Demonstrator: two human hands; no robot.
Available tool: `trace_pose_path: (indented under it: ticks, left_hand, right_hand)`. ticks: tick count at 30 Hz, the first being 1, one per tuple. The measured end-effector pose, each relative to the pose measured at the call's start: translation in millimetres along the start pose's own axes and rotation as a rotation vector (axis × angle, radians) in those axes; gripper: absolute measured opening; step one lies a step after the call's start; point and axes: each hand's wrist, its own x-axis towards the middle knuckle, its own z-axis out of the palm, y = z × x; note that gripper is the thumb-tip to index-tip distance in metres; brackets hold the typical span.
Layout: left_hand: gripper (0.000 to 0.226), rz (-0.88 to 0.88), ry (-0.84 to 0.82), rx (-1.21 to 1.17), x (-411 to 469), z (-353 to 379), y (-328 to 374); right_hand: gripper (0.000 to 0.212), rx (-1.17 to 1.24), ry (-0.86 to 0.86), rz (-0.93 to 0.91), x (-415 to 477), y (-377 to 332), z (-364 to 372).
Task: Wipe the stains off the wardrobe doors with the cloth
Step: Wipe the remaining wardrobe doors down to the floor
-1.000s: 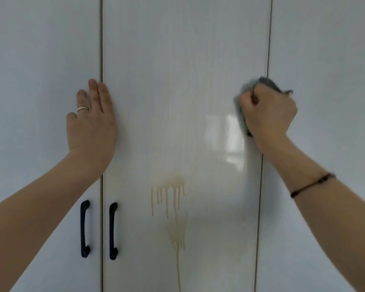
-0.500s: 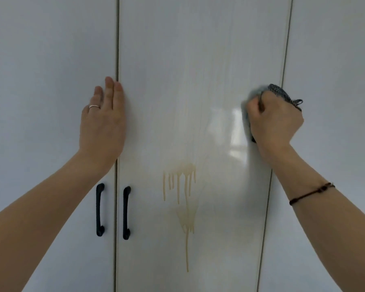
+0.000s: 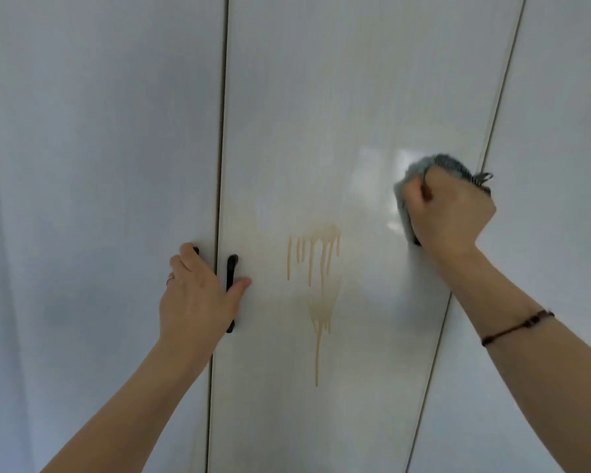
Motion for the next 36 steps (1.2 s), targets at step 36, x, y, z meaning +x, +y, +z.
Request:
trace_pose_path:
  ticks: [36]
  left_hand:
    - [0.067,-0.112,-0.033,-0.156,-3,19,-15]
  right_hand:
    - [0.037,0.06,0.056,-0.118,33,-128,36]
